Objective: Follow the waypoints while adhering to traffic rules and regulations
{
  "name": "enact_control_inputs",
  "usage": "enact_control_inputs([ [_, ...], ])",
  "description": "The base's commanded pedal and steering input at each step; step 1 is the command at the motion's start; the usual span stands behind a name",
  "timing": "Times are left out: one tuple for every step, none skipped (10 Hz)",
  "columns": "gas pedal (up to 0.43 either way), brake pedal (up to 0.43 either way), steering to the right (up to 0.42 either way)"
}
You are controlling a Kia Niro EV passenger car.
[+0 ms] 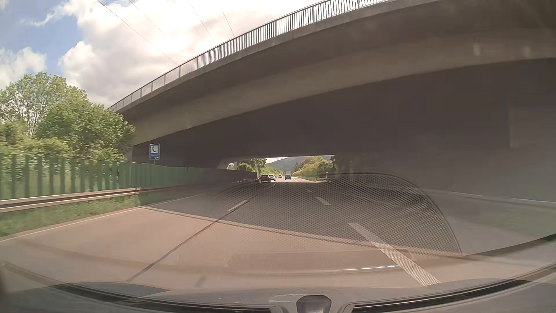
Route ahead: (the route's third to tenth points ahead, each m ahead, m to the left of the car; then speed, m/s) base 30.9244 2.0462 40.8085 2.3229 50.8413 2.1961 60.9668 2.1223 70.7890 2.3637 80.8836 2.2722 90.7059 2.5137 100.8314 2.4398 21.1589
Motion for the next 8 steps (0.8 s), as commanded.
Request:
enact_control_inputs([
  [0.138,0.0,0.0],
  [0.138,0.0,0.0],
  [0.138,0.0,0.0],
  [0.138,0.0,0.0],
  [0.138,0.0,0.0],
  [0.138,0.0,0.0],
  [0.138,0.0,0.0],
  [0.138,0.0,0.0],
])
